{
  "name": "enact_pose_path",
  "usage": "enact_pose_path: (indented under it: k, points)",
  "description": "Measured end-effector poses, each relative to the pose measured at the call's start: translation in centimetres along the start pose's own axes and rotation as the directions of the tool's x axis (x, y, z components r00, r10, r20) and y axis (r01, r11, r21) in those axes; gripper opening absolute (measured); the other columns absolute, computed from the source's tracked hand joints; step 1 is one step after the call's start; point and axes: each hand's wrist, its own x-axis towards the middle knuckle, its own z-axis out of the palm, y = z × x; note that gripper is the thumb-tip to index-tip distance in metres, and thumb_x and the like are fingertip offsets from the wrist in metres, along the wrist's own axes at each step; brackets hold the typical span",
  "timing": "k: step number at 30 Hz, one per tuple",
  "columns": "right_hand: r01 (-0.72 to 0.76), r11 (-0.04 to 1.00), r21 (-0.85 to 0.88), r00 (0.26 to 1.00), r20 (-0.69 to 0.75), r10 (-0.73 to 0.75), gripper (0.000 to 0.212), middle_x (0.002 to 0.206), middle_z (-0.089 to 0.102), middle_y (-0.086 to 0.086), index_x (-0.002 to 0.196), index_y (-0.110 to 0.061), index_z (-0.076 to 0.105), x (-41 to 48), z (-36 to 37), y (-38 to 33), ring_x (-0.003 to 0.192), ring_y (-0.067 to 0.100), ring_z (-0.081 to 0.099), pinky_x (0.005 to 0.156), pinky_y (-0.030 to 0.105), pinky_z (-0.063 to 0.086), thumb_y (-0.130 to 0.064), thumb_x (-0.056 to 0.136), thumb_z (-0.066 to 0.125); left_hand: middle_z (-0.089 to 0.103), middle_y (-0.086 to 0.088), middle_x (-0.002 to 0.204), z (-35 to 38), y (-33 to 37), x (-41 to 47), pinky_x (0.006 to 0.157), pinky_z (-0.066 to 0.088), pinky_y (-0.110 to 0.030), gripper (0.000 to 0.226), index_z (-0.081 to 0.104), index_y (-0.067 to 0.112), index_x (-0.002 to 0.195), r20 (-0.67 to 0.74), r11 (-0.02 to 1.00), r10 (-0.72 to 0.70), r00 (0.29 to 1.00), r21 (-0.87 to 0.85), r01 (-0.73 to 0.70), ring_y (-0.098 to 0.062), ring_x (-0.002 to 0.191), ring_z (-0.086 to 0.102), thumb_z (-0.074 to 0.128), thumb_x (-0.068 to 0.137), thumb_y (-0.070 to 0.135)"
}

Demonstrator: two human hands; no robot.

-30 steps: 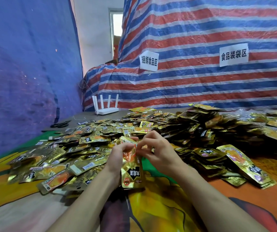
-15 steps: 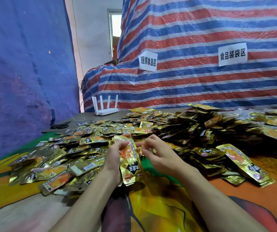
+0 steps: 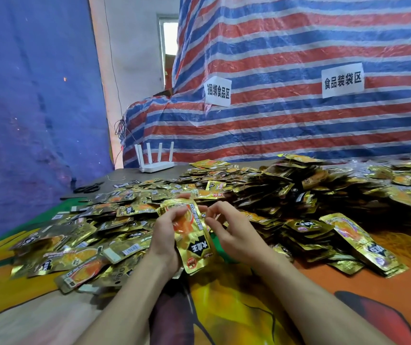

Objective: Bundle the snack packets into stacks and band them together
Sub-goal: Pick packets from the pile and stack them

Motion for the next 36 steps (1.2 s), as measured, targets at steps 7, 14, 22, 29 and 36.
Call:
enact_pose_path:
  k: [7, 14, 22, 29, 36]
  points:
    - [-0.431, 0.858, 0.278, 0.901, 0.187, 0.392, 0.032, 0.109, 0.071, 0.0, 0.113, -0.018, 0.068, 0.1, 0.2, -0.8, 0.098, 0.018, 0.069, 0.071, 0.03, 0.06, -0.045, 0.1, 0.057, 0.069, -0.025, 0.119, -0.2, -0.1, 0.4, 0.09, 0.055, -0.058, 0.047, 0.069, 0.002, 0.122, 0.045, 0.996, -0.004, 0.999, -0.086, 0.008, -0.044, 0.106, 0.069, 0.05, 0.088, 0.029]
    - [-0.543, 0.607, 0.58, 0.837, 0.31, 0.451, 0.04, 0.11, 0.073, 0.016, 0.116, -0.007, 0.071, 0.1, 0.8, -2.0, 0.099, 0.034, 0.072, 0.084, 0.055, 0.058, -0.018, 0.078, 0.079, 0.07, -0.025, 0.117, 0.4, -1.1, 0.6, 0.105, 0.045, -0.063, 0.038, 0.075, 0.009, 0.113, 0.005, 0.993, 0.031, 1.0, 0.116, -0.031, -0.043, 0.113, 0.065, 0.058, 0.093, 0.036]
    - [-0.382, 0.923, 0.05, 0.862, -0.34, 0.375, 0.026, 0.093, 0.071, -0.008, 0.101, -0.029, 0.07, 4.7, -7.7, -2.6, 0.086, 0.016, 0.069, 0.076, 0.041, 0.061, -0.021, 0.079, 0.082, 0.073, -0.006, 0.105, 2.0, -2.7, -0.8, 0.067, 0.05, -0.022, 0.018, 0.066, 0.018, 0.107, 0.036, 0.871, 0.186, 0.982, 0.457, -0.181, -0.016, 0.084, 0.072, 0.071, 0.091, 0.024]
    - [-0.524, 0.62, -0.584, 0.838, -0.484, 0.253, 0.041, 0.127, 0.06, 0.013, 0.129, -0.026, 0.068, 9.3, -12.8, 0.4, 0.118, 0.033, 0.052, 0.103, 0.046, 0.045, -0.019, 0.088, 0.062, 0.066, -0.003, 0.091, 2.1, -3.1, -1.4, 0.069, 0.051, -0.027, 0.008, 0.069, 0.016, 0.091, 0.198, 0.677, 0.268, 0.943, 0.657, -0.331, -0.016, 0.081, 0.062, 0.065, 0.095, 0.01]
    - [-0.563, 0.452, -0.692, 0.805, -0.334, 0.491, 0.062, 0.14, 0.051, 0.022, 0.132, -0.017, 0.062, 7.7, -10.9, 2.3, 0.127, 0.041, 0.045, 0.107, 0.052, 0.037, -0.041, 0.081, 0.035, 0.063, 0.008, 0.092, 1.9, -3.5, -1.7, 0.065, 0.044, -0.012, 0.008, 0.066, 0.026, 0.092, 0.346, 0.474, 0.233, 0.909, 0.775, -0.417, -0.002, 0.08, 0.058, 0.063, 0.095, 0.02]
